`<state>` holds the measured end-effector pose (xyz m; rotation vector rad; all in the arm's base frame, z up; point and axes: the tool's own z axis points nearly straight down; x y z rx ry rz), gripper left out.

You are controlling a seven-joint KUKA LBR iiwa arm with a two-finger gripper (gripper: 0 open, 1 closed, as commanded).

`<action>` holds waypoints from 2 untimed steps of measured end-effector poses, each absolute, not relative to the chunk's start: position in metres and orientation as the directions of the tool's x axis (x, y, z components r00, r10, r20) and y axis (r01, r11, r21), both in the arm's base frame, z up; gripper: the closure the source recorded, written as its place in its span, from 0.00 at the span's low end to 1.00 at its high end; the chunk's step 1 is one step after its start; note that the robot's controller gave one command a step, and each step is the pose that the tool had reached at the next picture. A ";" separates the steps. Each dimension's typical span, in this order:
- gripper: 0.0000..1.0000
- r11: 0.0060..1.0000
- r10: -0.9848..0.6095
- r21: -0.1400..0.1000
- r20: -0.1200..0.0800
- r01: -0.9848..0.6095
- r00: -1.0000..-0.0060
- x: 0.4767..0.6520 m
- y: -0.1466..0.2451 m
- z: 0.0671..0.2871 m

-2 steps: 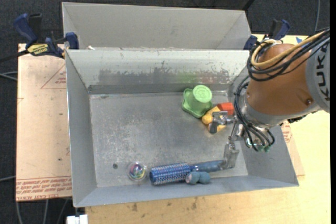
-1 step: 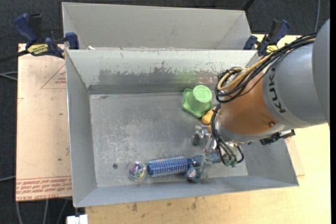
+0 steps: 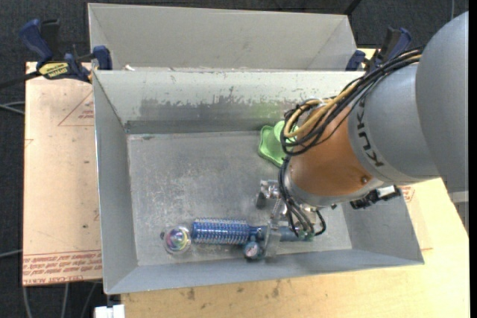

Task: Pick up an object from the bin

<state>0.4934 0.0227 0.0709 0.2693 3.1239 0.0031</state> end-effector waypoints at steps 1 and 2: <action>1.00 0.985 0.173 0.001 -0.001 0.173 -0.985 0.492 0.021 0.070; 1.00 0.976 0.219 0.003 -0.008 0.219 -0.976 0.495 0.034 0.222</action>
Offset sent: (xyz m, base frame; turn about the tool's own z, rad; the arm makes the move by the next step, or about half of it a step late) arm 0.0000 0.0000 0.0000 0.0000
